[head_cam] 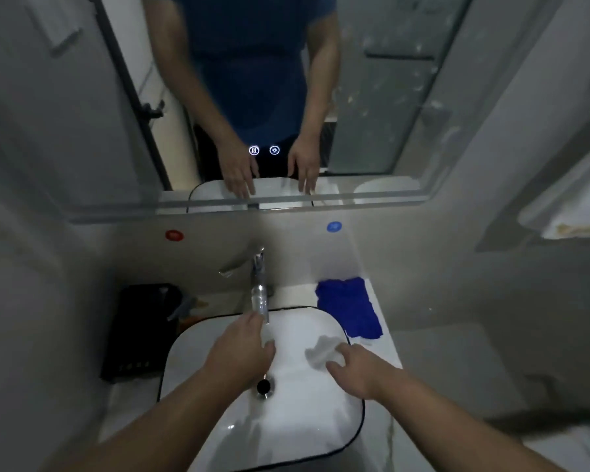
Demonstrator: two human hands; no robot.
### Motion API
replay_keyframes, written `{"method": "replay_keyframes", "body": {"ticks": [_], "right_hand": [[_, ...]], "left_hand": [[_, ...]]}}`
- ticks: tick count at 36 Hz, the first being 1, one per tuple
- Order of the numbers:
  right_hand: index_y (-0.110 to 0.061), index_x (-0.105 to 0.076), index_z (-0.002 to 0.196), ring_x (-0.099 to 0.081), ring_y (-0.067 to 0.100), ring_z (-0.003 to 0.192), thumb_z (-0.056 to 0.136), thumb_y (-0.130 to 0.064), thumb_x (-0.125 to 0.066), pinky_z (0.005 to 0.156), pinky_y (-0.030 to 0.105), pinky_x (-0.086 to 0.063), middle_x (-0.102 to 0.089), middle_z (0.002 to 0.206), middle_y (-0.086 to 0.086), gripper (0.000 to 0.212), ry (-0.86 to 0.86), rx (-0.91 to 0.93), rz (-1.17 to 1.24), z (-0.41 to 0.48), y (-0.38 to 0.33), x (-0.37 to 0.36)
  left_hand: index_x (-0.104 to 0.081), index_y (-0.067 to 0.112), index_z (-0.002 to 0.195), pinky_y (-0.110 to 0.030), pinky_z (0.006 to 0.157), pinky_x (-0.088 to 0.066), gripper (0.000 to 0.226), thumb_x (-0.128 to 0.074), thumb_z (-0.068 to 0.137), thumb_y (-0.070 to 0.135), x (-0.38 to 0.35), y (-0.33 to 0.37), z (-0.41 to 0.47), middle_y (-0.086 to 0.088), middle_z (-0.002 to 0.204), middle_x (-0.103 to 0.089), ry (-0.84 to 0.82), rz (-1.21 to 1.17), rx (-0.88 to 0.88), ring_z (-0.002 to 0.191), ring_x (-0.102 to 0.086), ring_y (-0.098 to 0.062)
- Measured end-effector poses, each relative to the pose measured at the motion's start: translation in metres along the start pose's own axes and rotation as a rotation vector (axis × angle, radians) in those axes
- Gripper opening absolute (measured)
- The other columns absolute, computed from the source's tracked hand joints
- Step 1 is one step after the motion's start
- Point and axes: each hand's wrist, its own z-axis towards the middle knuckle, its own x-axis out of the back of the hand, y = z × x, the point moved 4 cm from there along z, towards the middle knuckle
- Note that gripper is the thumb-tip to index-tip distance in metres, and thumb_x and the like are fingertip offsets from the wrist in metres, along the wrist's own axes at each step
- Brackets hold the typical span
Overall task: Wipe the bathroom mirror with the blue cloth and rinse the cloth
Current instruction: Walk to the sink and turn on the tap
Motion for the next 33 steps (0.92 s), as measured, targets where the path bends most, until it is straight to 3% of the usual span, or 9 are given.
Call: {"method": "replay_keyframes", "body": {"ticks": [3, 9, 13, 15, 17, 20, 26, 29, 33], "right_hand": [[-0.016, -0.026, 0.169, -0.033, 0.025, 0.158, 0.109, -0.051, -0.041, 0.126, 0.034, -0.029, -0.028, 0.174, 0.008, 0.070, 0.001, -0.008, 0.031, 0.003, -0.005, -0.004], [-0.017, -0.036, 0.165, -0.041, 0.025, 0.153, 0.108, -0.045, -0.047, 0.124, 0.033, -0.033, -0.037, 0.169, 0.005, 0.065, 0.047, -0.011, 0.093, 0.034, 0.008, 0.005], [-0.013, -0.069, 0.126, -0.069, 0.028, 0.108, 0.103, -0.029, -0.053, 0.095, 0.036, -0.058, -0.072, 0.118, 0.007, 0.032, 0.234, -0.056, 0.342, 0.083, 0.020, 0.032], [-0.011, -0.071, 0.112, -0.068, 0.028, 0.096, 0.102, -0.021, -0.054, 0.086, 0.034, -0.057, -0.073, 0.104, 0.007, 0.022, 0.360, -0.095, 0.458, 0.112, 0.023, 0.048], [-0.010, -0.072, 0.112, -0.070, 0.030, 0.102, 0.101, -0.016, -0.054, 0.084, 0.030, -0.052, -0.074, 0.107, 0.009, 0.021, 0.421, -0.123, 0.527, 0.143, 0.029, 0.062], [-0.014, -0.063, 0.139, -0.064, 0.033, 0.120, 0.100, -0.019, -0.058, 0.096, 0.032, -0.050, -0.066, 0.131, 0.011, 0.039, 0.286, -0.161, 0.496, 0.195, 0.046, 0.060], [-0.023, -0.035, 0.156, -0.048, 0.039, 0.137, 0.086, -0.055, -0.075, 0.110, 0.053, -0.047, -0.038, 0.155, 0.009, 0.086, 0.138, -0.270, 0.043, 0.241, 0.087, 0.004], [-0.019, -0.041, 0.150, -0.058, 0.038, 0.125, 0.094, -0.037, -0.072, 0.100, 0.050, -0.051, -0.051, 0.143, 0.013, 0.066, 0.222, -0.269, 0.052, 0.231, 0.093, -0.006], [-0.007, -0.063, 0.106, -0.059, 0.021, 0.078, 0.101, -0.018, -0.058, 0.080, 0.036, -0.054, -0.065, 0.096, 0.010, 0.013, 0.239, -0.316, 0.346, 0.218, 0.108, -0.013]], "left_hand": [[-0.052, 0.020, 0.146, -0.041, 0.108, -0.049, 0.050, -0.055, 0.100, 0.040, 0.002, 0.001, 0.015, -0.001, 0.147, -0.055, 0.005, 0.025, -0.026, 0.131, -0.056, -0.024], [-0.034, 0.017, 0.164, -0.039, 0.123, -0.038, 0.068, -0.051, 0.104, 0.043, -0.015, 0.005, 0.031, -0.003, 0.173, -0.031, -0.037, 0.079, -0.020, 0.154, -0.038, -0.024], [-0.042, 0.017, 0.163, -0.034, 0.126, -0.030, 0.070, -0.044, 0.101, 0.048, -0.019, 0.007, 0.023, -0.003, 0.172, -0.037, 0.028, -0.004, 0.006, 0.156, -0.037, -0.021], [-0.043, 0.021, 0.163, -0.032, 0.127, -0.027, 0.064, -0.048, 0.105, 0.046, -0.018, 0.009, 0.019, 0.000, 0.171, -0.037, 0.020, -0.066, 0.015, 0.157, -0.034, -0.018], [-0.045, 0.028, 0.162, -0.029, 0.126, -0.027, 0.057, -0.051, 0.107, 0.042, -0.015, 0.013, 0.014, 0.007, 0.170, -0.037, 0.031, -0.103, 0.002, 0.156, -0.034, -0.014], [-0.059, 0.033, 0.149, -0.022, 0.114, -0.034, 0.050, -0.054, 0.100, 0.043, -0.008, 0.020, 0.003, 0.015, 0.155, -0.052, 0.102, -0.131, -0.036, 0.142, -0.049, -0.008], [-0.062, 0.054, 0.122, -0.015, 0.088, -0.052, 0.034, -0.068, 0.099, 0.029, -0.010, 0.014, -0.013, 0.037, 0.118, -0.063, 0.086, -0.238, 0.061, 0.103, -0.064, 0.013], [-0.062, 0.057, 0.115, -0.025, 0.085, -0.057, 0.034, -0.070, 0.097, 0.029, -0.020, 0.005, -0.016, 0.033, 0.107, -0.070, 0.090, -0.270, 0.144, 0.094, -0.067, 0.010], [-0.064, 0.055, 0.105, -0.022, 0.077, -0.057, 0.033, -0.067, 0.099, 0.024, -0.031, -0.008, -0.015, 0.033, 0.094, -0.073, 0.082, -0.350, 0.235, 0.084, -0.071, 0.004]]}}
